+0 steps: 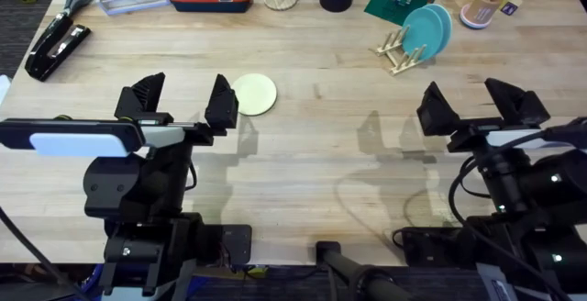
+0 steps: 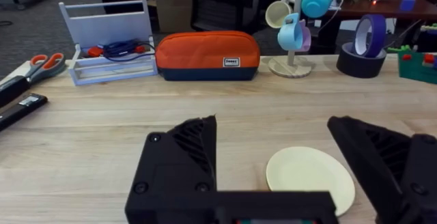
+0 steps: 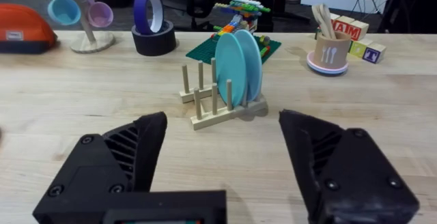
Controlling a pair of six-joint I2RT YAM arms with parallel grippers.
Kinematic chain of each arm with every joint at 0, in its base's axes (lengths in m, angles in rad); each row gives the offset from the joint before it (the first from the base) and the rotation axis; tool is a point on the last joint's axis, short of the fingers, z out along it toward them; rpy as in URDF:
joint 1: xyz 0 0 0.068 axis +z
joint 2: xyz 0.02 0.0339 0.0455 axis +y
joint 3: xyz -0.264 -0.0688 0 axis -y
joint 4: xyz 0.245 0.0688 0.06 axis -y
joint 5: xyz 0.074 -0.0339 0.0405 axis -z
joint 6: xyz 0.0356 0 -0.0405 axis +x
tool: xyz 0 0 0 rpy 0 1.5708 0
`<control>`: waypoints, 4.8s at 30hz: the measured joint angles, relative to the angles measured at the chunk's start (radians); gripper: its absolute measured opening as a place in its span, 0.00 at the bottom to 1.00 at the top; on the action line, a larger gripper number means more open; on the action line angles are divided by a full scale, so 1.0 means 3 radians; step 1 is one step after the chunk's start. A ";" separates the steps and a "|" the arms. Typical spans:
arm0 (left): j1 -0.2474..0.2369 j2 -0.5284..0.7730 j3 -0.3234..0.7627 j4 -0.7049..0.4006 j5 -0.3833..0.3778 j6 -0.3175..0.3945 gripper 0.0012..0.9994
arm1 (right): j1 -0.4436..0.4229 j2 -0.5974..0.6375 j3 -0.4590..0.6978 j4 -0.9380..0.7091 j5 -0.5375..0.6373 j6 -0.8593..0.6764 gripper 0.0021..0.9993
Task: Pick up the plates from the table one by one and place each into a slot on the dish rack.
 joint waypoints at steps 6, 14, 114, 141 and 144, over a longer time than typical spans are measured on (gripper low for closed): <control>0.0000 0.0000 0.0000 0.0000 -0.0001 0.0013 0.99 | 0.0000 0.0000 0.0000 -0.0010 0.0000 0.0000 1.00; 0.0001 0.0000 0.0000 0.0000 -0.0001 0.0013 0.99 | 0.0000 0.0000 0.0001 -0.0014 0.0000 0.0000 1.00; 0.0000 0.4532 0.6222 -0.5045 0.0375 0.0028 0.04 | 0.0000 0.4164 0.5662 -0.4406 -0.0348 -0.0202 0.99; 0.0416 0.4532 0.5101 -0.4596 0.1128 0.0329 0.04 | 0.0000 0.4164 0.5664 -0.4427 -0.0348 -0.0201 0.99; 0.0416 0.4532 0.4836 -0.4373 0.1205 0.0342 0.04 | 0.0000 0.4164 0.5664 -0.4435 -0.0348 -0.0202 0.99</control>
